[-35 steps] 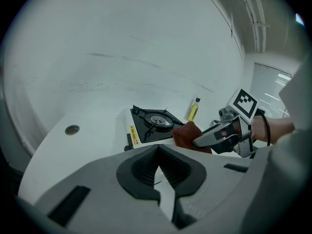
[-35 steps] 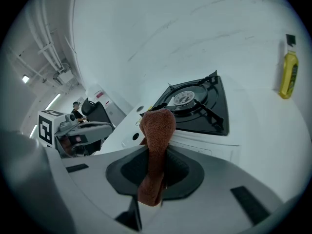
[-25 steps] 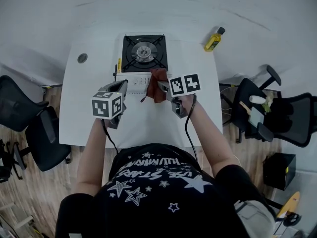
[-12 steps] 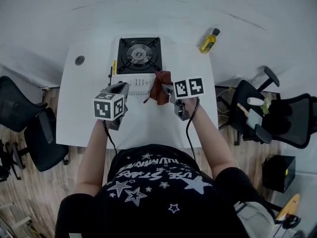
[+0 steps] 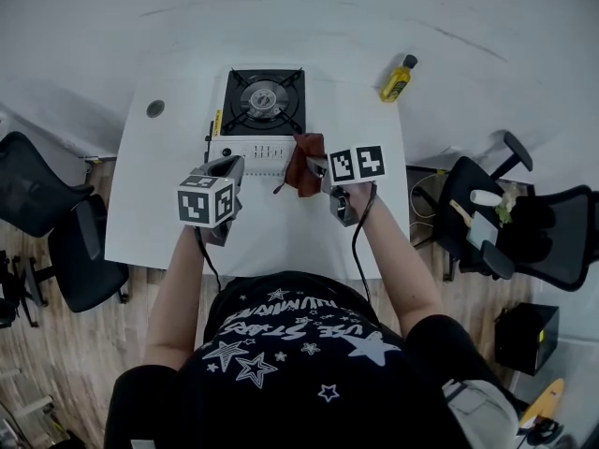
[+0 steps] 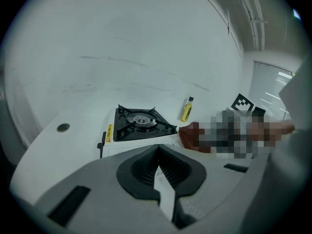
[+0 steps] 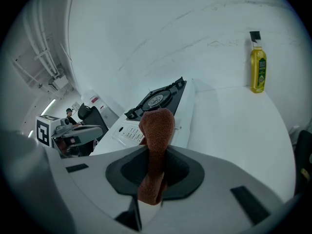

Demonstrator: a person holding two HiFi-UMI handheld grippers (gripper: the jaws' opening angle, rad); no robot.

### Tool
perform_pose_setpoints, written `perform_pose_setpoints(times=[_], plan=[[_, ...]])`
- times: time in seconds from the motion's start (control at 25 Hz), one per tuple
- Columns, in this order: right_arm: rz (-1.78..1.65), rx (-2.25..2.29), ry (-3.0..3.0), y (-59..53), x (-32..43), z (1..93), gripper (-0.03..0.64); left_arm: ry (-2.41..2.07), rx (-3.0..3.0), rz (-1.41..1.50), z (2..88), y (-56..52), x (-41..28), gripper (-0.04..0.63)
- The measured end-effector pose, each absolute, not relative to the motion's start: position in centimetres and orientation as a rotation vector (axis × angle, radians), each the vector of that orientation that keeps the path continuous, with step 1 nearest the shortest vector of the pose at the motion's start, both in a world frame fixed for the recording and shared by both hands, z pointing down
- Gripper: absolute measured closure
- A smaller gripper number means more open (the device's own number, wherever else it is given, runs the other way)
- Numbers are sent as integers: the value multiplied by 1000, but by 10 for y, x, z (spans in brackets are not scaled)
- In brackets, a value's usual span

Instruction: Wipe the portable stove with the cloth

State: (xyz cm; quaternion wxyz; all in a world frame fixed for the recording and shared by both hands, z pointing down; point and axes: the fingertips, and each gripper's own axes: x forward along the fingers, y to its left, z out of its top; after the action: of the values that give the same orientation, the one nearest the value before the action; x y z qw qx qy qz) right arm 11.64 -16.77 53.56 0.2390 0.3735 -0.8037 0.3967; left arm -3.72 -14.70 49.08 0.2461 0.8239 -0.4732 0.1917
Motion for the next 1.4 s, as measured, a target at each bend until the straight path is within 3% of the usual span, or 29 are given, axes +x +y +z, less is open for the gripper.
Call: perform_pose_setpoints(times=[1.4], plan=[[920,712,-2359,-121,120,510,554,-1636,1956,378,492,-52,-40,589]])
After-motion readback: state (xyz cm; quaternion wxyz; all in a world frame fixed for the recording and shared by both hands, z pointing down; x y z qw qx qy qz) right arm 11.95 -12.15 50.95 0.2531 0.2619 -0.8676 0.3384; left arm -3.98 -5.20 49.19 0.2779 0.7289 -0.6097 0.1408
